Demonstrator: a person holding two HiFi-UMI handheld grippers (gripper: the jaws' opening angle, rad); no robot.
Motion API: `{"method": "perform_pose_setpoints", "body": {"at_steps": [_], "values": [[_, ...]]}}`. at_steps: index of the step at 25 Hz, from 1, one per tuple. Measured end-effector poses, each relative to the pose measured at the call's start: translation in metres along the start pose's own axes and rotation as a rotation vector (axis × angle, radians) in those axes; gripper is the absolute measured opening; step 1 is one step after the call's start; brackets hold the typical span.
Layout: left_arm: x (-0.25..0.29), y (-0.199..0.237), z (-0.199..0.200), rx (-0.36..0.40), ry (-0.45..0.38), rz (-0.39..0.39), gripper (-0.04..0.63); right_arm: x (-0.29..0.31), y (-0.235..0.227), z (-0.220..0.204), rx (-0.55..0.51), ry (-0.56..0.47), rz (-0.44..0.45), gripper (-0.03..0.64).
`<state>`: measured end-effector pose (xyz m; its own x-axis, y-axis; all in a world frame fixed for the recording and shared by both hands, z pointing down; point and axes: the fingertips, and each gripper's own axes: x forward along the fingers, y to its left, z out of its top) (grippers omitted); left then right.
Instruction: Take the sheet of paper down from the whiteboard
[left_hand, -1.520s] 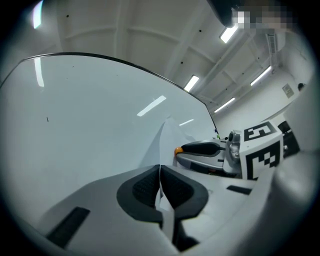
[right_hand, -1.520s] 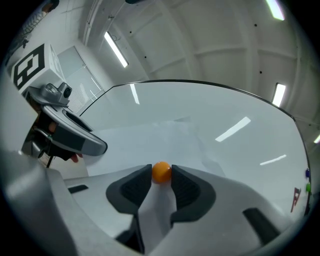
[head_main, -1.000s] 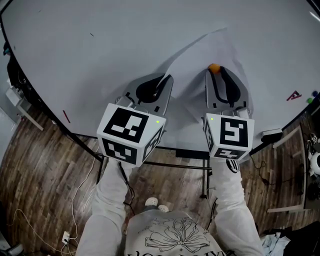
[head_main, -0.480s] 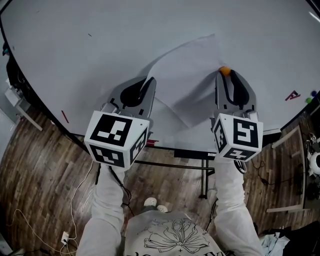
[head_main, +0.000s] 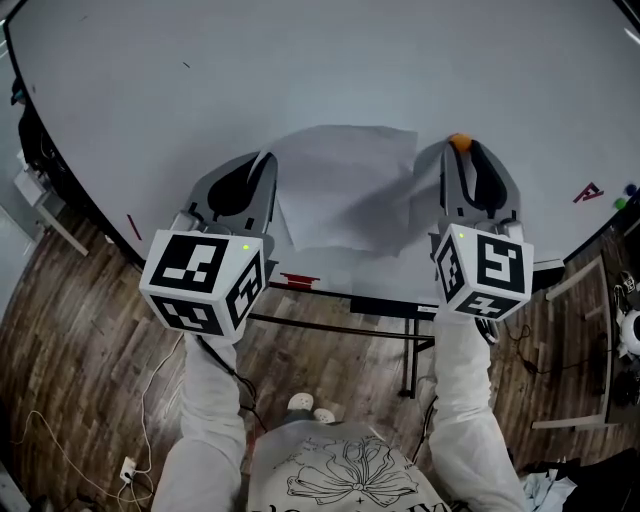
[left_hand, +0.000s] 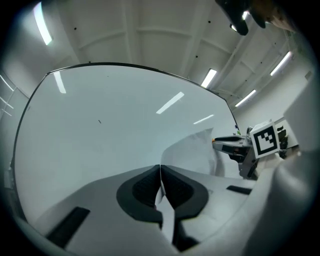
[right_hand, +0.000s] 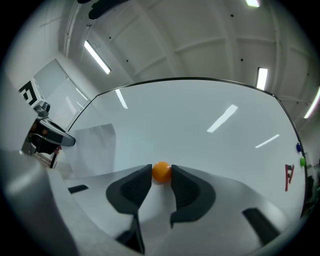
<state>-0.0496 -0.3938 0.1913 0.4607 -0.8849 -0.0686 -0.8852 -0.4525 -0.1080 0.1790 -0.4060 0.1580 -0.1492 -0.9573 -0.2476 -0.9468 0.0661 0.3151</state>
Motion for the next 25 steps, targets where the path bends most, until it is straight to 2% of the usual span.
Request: {"method": "perform_pose_setpoints", "body": {"at_steps": [9,14,25], "values": [[-0.015,0.012,-0.003,0.028,0.028,0.06,0.005,-0.014,0.005,0.002,0.063,-0.034,0.001,0.118],[-0.018,0.0,-0.005,0.064,0.046,0.053,0.005,-0.03,0.016,0.007,0.115,-0.051,0.039,0.116],[-0.021,-0.015,-0.011,0.033,0.035,0.045,0.005,-0.043,0.038,-0.001,0.245,-0.028,0.068,0.073]]}}
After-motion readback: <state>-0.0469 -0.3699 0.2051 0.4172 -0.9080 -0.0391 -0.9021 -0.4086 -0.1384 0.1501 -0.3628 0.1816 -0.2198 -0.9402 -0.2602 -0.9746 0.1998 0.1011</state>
